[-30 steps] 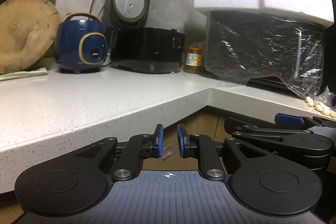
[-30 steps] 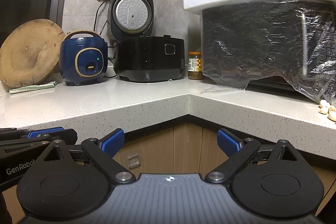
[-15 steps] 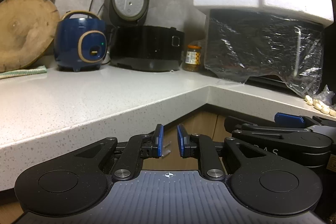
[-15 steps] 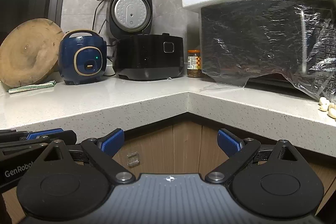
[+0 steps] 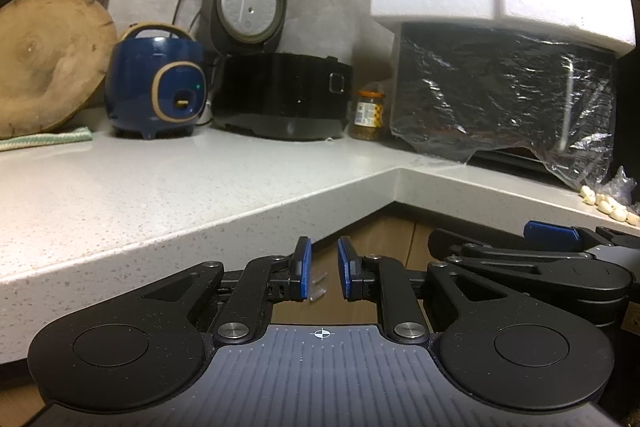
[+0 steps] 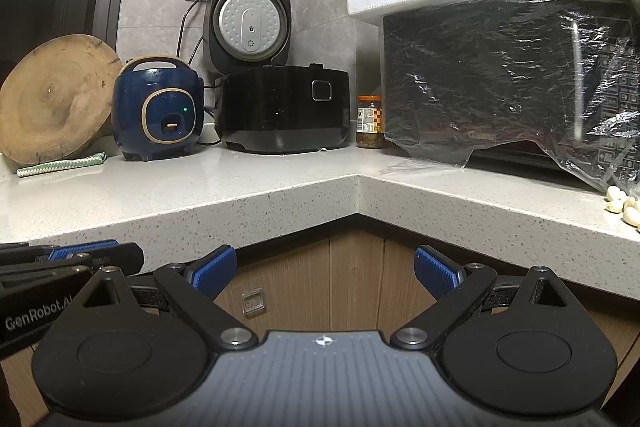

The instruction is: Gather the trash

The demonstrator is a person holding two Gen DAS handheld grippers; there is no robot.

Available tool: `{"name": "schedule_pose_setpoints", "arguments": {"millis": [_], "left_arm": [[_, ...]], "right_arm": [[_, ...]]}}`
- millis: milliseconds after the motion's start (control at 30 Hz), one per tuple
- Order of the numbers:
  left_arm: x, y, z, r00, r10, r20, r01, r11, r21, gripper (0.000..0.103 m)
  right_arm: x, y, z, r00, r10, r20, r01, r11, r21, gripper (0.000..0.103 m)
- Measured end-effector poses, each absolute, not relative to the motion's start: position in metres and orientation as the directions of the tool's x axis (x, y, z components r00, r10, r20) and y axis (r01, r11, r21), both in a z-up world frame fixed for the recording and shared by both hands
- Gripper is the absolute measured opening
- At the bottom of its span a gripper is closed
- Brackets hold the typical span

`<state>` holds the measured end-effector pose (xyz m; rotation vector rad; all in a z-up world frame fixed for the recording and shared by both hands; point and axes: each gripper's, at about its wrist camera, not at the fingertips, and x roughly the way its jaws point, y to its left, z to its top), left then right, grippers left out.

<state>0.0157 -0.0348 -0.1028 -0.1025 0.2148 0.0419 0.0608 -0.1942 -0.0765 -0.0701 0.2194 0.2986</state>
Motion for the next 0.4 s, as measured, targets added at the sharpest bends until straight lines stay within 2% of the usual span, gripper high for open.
{"name": "schedule_pose_setpoints", "arguments": {"millis": [400], "left_arm": [[0.0176,-0.0337,-0.1053,0.976,0.061,-0.208,-0.080,0.993,-0.088,0.018]], "right_arm": [[0.0558,-0.1949,-0.0768,0.930,0.289,-0.226,-0.307,0.951,-0.046,0.097]]}}
